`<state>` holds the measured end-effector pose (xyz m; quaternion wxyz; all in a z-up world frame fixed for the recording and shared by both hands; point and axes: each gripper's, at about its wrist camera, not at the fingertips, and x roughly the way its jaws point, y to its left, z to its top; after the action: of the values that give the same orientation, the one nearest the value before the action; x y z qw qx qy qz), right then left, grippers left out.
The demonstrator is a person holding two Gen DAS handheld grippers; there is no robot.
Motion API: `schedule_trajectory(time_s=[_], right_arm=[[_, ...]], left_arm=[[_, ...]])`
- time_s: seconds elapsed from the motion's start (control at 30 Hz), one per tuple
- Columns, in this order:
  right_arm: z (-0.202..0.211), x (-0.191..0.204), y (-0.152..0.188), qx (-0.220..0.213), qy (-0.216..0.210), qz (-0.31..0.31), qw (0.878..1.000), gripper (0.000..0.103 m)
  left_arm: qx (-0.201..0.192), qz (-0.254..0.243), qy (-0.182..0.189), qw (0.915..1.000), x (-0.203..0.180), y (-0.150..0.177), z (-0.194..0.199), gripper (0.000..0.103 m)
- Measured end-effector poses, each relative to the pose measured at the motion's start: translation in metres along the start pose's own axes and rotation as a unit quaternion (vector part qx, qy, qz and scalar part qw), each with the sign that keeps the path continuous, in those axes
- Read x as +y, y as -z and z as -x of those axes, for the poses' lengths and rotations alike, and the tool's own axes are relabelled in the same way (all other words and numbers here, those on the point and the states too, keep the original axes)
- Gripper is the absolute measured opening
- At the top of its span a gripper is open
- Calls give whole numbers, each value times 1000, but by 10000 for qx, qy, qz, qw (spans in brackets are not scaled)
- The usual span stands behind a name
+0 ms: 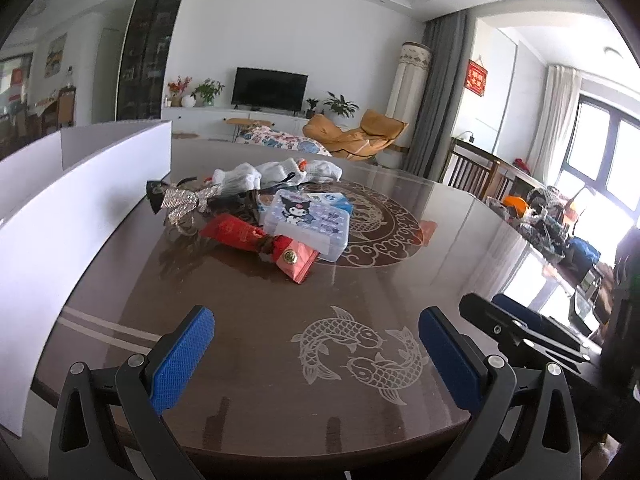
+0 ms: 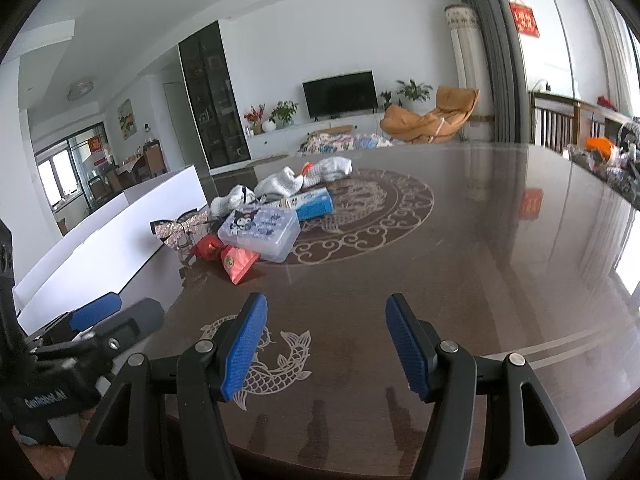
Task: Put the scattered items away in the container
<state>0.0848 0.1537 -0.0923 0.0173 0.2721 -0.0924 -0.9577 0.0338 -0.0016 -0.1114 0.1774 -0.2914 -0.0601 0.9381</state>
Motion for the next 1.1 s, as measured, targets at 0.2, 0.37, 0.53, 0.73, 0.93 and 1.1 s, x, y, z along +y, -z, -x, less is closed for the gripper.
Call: schedule_trajectory(time_s=[0.2, 0.37, 0.53, 0.73, 0.93, 1.1], right_arm=[[-4, -2, 0, 84, -152, -98, 9998, 63], [-10, 1, -4, 121, -254, -29, 9996, 63], [-36, 10, -40, 158, -872, 96, 9960, 63], [-96, 33, -97, 532, -1019, 660, 9912, 63], [-156, 41, -139, 984, -1375, 398, 9848, 63], [-196, 72, -146, 1590, -3203, -254, 9335, 63]], left_arm=[[71, 239, -31, 9997, 10, 0, -2, 103], [123, 283, -126, 9994, 12, 0, -4, 103], [152, 280, -154, 9994, 12, 1, -5, 103], [109, 307, -206, 9993, 16, -1, -2, 103], [338, 456, -267, 9980, 24, 2, -13, 103], [417, 595, -268, 9970, 30, 3, -16, 103]])
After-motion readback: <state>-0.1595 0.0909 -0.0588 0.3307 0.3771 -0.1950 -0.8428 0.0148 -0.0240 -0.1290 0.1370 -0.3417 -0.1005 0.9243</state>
